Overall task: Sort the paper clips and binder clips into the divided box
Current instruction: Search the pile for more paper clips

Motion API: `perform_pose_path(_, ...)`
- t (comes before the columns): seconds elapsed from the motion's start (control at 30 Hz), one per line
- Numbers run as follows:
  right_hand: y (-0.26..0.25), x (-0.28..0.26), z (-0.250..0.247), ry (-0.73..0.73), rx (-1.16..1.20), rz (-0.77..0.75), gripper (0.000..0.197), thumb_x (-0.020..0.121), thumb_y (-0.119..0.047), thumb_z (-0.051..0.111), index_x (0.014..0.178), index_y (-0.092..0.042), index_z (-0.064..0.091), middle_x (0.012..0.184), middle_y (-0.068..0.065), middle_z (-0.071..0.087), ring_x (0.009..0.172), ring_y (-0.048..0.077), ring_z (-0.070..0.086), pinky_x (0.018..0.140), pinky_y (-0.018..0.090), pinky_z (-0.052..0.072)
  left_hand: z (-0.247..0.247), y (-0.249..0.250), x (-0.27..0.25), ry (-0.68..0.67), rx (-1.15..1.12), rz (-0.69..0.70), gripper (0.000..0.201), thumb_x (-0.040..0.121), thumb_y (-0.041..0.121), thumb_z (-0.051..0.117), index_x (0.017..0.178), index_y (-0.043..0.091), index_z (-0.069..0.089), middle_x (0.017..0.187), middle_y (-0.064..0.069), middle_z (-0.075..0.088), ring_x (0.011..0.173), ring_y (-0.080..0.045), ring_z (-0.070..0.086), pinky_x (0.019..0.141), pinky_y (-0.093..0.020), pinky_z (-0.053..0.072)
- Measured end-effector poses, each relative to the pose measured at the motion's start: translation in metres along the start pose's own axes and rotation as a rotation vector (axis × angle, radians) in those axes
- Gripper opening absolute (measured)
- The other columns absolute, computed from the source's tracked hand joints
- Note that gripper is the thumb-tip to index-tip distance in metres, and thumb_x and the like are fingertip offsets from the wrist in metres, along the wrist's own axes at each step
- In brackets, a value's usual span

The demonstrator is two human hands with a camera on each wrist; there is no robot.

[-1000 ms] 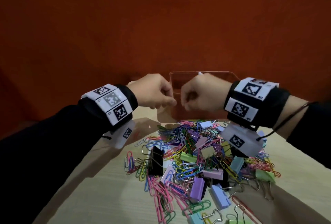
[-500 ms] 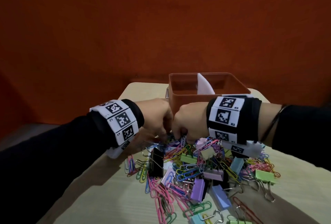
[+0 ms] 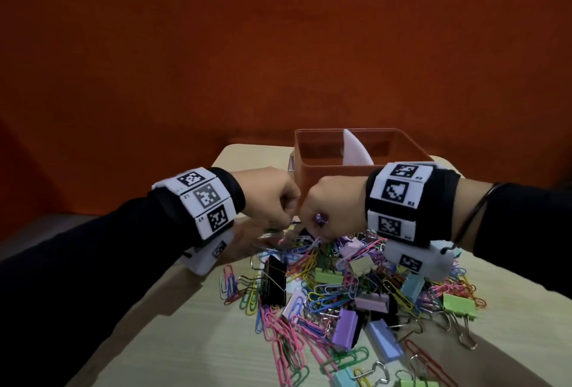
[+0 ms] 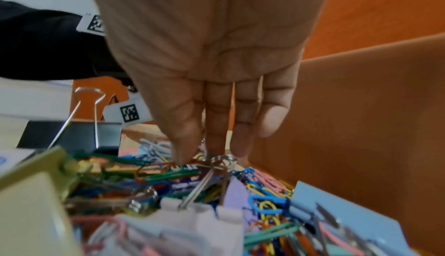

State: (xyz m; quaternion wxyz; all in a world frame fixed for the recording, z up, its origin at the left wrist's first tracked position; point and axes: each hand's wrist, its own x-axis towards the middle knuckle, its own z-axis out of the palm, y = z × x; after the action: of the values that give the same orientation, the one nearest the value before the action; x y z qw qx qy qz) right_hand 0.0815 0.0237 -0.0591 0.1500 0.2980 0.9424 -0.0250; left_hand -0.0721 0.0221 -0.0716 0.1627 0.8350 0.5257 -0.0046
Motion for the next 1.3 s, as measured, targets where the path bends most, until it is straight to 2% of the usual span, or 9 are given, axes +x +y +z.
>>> perform_pose_path(0.27, 0.013, -0.011, -0.004, 0.079, 0.346, 0.085, 0.032, 0.078, 0.003, 0.056, 0.097, -0.020, 0.067, 0.072, -0.005, 0.070, 0.067, 0.002, 0.061, 0.074, 0.024, 0.051, -0.006, -0.011, -0.001, -0.117, -0.412, -0.073, 0.017, 0.089, 0.000, 0.060, 0.098, 0.014, 0.062, 0.079, -0.010, 0.068, 0.062, -0.013, 0.063, 0.061, -0.024, 0.055)
perform_pose_path(0.43, 0.018, -0.011, 0.000, 0.060, 0.588, 0.130, 0.031, 0.083, 0.007, 0.047, 0.092, -0.016, 0.064, 0.069, 0.007, 0.065, 0.056, 0.017, 0.062, 0.056, 0.025, 0.051, -0.005, -0.015, -0.003, -0.072, -0.554, -0.174, 0.024, 0.094, -0.001, 0.040, 0.083, 0.008, 0.060, 0.064, -0.005, 0.055, 0.050, -0.014, 0.058, 0.049, -0.025, 0.053)
perform_pose_path(0.6, 0.024, -0.013, -0.010, 0.059, 0.905, 0.115, 0.026, 0.087, 0.012, 0.044, 0.080, -0.009, 0.057, 0.065, 0.008, 0.059, 0.040, 0.008, 0.050, 0.040, 0.019, 0.041, -0.015, -0.015, -0.005, -0.029, -0.736, -0.170, 0.029, 0.092, -0.002, 0.031, 0.076, 0.010, 0.051, 0.065, -0.004, 0.047, 0.046, -0.010, 0.041, 0.042, -0.018, 0.035)
perform_pose_path(0.7, 0.036, -0.019, -0.026, 0.117, 1.165, 0.100, 0.026, 0.088, 0.015, 0.042, 0.081, -0.006, 0.057, 0.065, 0.011, 0.058, 0.041, 0.009, 0.053, 0.040, 0.018, 0.045, -0.031, -0.011, -0.003, 0.066, -0.885, -0.092, 0.030, 0.097, -0.004, 0.032, 0.082, 0.009, 0.055, 0.066, -0.004, 0.049, 0.046, -0.007, 0.045, 0.041, -0.016, 0.039)
perform_pose_path(0.8, 0.051, -0.024, -0.042, 0.316, 1.296, 0.150, 0.025, 0.089, 0.012, 0.046, 0.083, -0.006, 0.062, 0.068, 0.008, 0.064, 0.047, 0.009, 0.059, 0.046, 0.018, 0.051, -0.046, 0.000, 0.005, 0.242, -0.957, 0.018, 0.024, 0.097, -0.004, 0.044, 0.088, 0.006, 0.064, 0.070, -0.007, 0.063, 0.054, -0.007, 0.060, 0.053, -0.016, 0.054)
perform_pose_path(0.9, 0.063, -0.027, -0.050, 0.560, 1.181, 0.307, 0.023, 0.089, 0.011, 0.051, 0.084, -0.006, 0.066, 0.073, 0.011, 0.066, 0.050, 0.009, 0.062, 0.053, 0.019, 0.055, -0.055, 0.012, 0.020, 0.433, -0.822, 0.015, 0.013, 0.093, -0.001, 0.057, 0.094, 0.007, 0.068, 0.080, -0.010, 0.072, 0.067, -0.009, 0.070, 0.068, -0.023, 0.058)
perform_pose_path(1.0, 0.070, -0.022, -0.047, 0.680, 0.891, 0.460, 0.017, 0.086, 0.003, 0.061, 0.085, -0.011, 0.071, 0.076, 0.012, 0.071, 0.061, 0.015, 0.069, 0.066, 0.026, 0.060, -0.054, 0.020, 0.035, 0.527, -0.605, -0.007, 0.018, 0.088, 0.007, 0.067, 0.105, 0.011, 0.068, 0.081, -0.006, 0.073, 0.069, -0.008, 0.070, 0.068, -0.024, 0.059)
perform_pose_path(1.17, 0.065, -0.018, -0.040, 0.635, 0.457, 0.516, 0.014, 0.077, -0.020, 0.075, 0.086, -0.030, 0.072, 0.082, -0.007, 0.068, 0.080, 0.011, 0.063, 0.063, 0.019, 0.045, -0.048, 0.021, 0.043, 0.491, -0.309, -0.020, 0.028, 0.091, 0.018, 0.064, 0.118, 0.024, 0.066, 0.098, 0.008, 0.069, 0.090, -0.008, 0.064, 0.074, -0.022, 0.048)
perform_pose_path(1.3, 0.045, -0.024, -0.040, 0.630, 0.289, 0.409, 0.014, 0.073, -0.020, 0.075, 0.076, -0.032, 0.068, 0.079, -0.009, 0.064, 0.077, 0.014, 0.059, 0.069, 0.029, 0.051, -0.044, 0.014, 0.035, 0.500, -0.268, 0.005, 0.020, 0.089, 0.018, 0.066, 0.107, 0.026, 0.065, 0.106, 0.006, 0.069, 0.101, -0.009, 0.061, 0.086, -0.027, 0.049)
